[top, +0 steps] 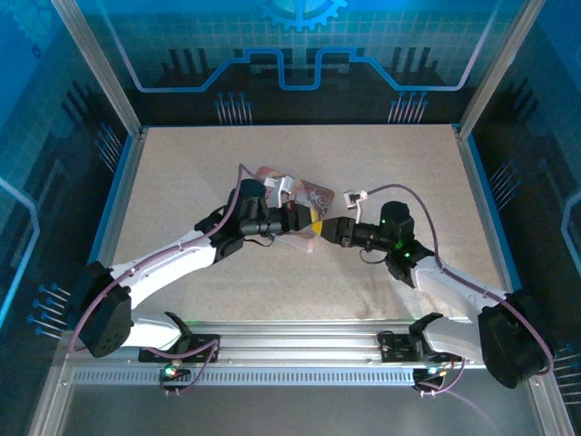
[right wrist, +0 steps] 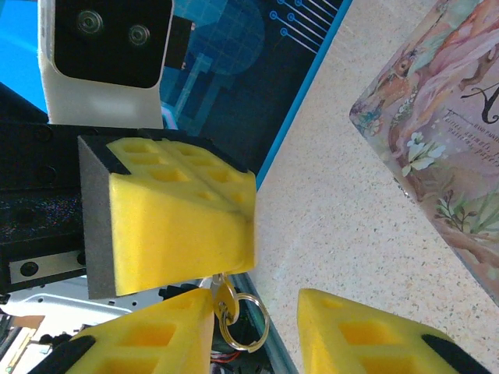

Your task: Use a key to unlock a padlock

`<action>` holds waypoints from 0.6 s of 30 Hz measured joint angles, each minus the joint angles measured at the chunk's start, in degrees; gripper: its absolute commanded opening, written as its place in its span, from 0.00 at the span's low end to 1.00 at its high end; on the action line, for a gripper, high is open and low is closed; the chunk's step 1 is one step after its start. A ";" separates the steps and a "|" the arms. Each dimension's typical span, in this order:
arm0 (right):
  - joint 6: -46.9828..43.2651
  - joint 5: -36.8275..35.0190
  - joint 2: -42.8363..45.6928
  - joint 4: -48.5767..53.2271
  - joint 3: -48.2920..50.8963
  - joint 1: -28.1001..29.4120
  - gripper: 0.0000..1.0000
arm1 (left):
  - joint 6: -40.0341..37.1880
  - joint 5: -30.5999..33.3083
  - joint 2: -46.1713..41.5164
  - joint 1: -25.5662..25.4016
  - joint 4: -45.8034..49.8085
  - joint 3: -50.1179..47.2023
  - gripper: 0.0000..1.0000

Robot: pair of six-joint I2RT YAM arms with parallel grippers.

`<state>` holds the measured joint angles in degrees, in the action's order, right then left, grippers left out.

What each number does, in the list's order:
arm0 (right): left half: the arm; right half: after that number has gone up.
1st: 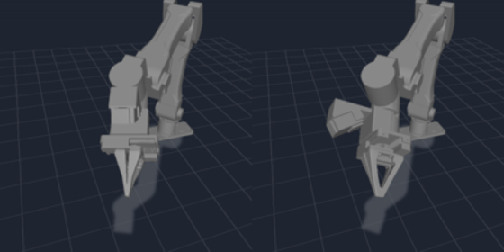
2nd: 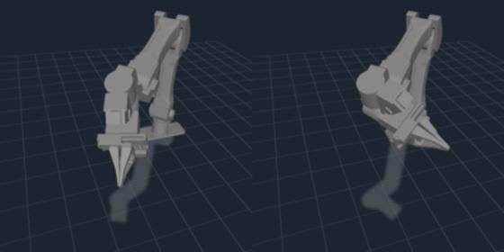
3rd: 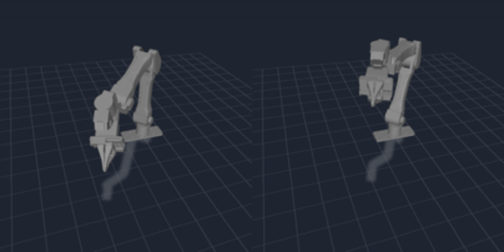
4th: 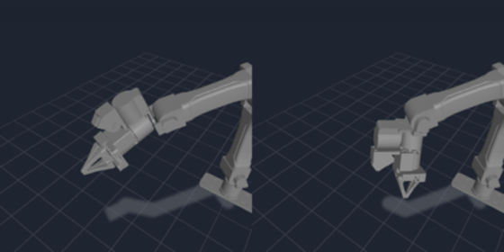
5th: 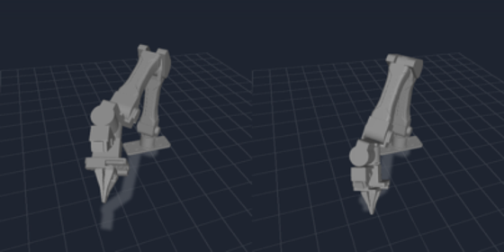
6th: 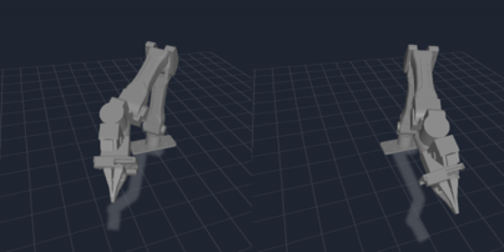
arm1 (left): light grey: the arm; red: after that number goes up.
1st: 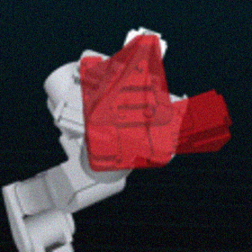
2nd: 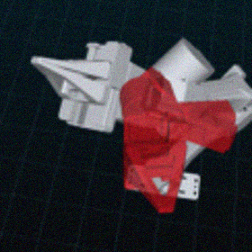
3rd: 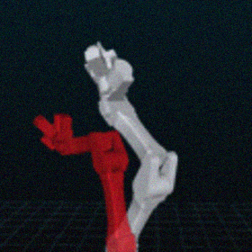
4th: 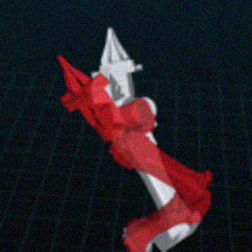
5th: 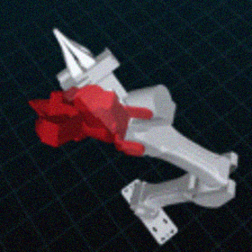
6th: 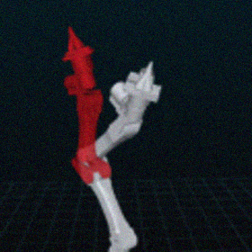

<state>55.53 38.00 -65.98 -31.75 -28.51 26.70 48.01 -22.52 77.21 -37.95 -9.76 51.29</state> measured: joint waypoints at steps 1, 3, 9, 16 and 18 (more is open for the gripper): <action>0.02 0.00 -0.11 -0.20 -0.02 0.13 0.30 | 0.00 0.09 0.00 0.00 0.02 0.00 0.00; 0.26 0.00 -0.24 -0.70 -0.09 0.31 0.28 | 0.09 0.17 0.00 0.02 0.00 0.00 0.00; 0.96 -0.02 -0.28 -1.60 -0.09 0.42 0.17 | 0.11 0.35 0.00 0.02 0.00 -0.02 0.00; 1.51 -0.57 0.68 -1.38 -0.02 0.26 0.10 | 0.11 0.79 -0.07 0.00 -0.81 -0.24 0.00; 1.53 -0.63 1.64 -0.83 0.11 0.04 0.10 | 0.11 0.79 -0.24 -0.09 -1.75 -0.55 0.00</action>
<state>57.06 37.36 -64.34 -32.58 -28.40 26.74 48.12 -21.74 76.97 -38.04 -11.51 50.74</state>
